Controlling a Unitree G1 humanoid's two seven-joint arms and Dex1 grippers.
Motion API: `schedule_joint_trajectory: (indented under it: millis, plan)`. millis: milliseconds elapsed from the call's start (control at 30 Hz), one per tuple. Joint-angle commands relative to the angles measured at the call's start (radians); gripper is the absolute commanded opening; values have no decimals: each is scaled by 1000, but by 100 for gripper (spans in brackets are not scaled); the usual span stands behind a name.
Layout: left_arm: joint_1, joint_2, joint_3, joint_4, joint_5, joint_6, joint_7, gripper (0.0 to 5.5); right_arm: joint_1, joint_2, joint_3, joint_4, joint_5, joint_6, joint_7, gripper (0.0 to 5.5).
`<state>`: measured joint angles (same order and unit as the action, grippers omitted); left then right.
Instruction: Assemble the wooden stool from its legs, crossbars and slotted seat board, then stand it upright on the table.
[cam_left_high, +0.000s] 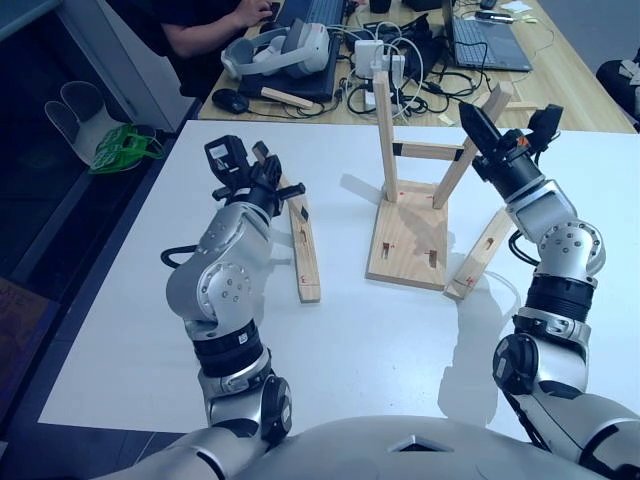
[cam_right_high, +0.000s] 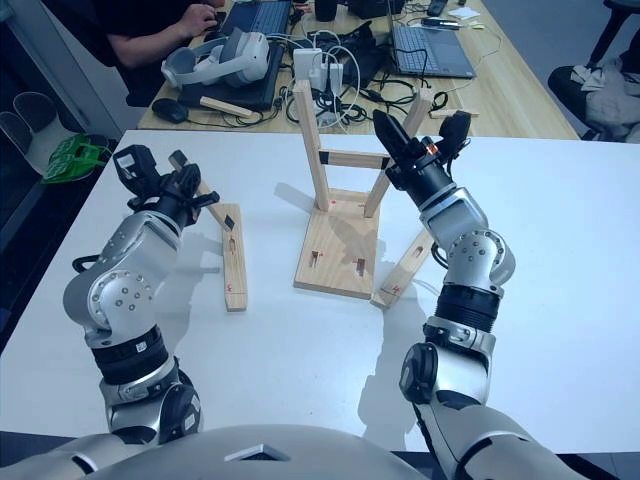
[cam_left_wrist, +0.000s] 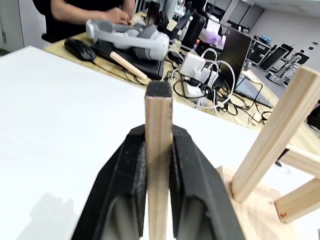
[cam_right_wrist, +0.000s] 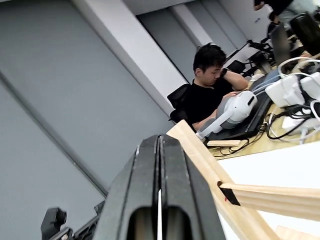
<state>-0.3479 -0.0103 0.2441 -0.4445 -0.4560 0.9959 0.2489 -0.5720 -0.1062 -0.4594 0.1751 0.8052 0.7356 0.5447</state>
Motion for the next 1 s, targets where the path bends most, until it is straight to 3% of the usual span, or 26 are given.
schedule_joint_trajectory:
  millis: [33,433,500,600,667,867,1000]
  plan:
    - [2,4,-38,48,56,-13,8,39,-33,4,33,17,17,6,-17,0]
    - [8,18,-120,159,193,-137,-35,39,-45,-10,62,52,22,3,-20,0]
    - [-11,4,-103,157,183,-157,-42,39,-14,-48,173,-24,1,73,52,0]
    - [-39,-1,-97,145,179,-178,-58,39,34,-251,661,-150,-242,84,297,0]
    - [-49,-5,-99,142,175,-178,-65,39,-18,-282,842,-96,-358,25,410,0]
    - [-81,-16,-109,157,165,-163,-89,39,-178,-77,909,193,-397,-38,555,0]
    - [-95,-19,-115,157,160,-147,-104,39,-281,59,875,453,-476,-206,502,0]
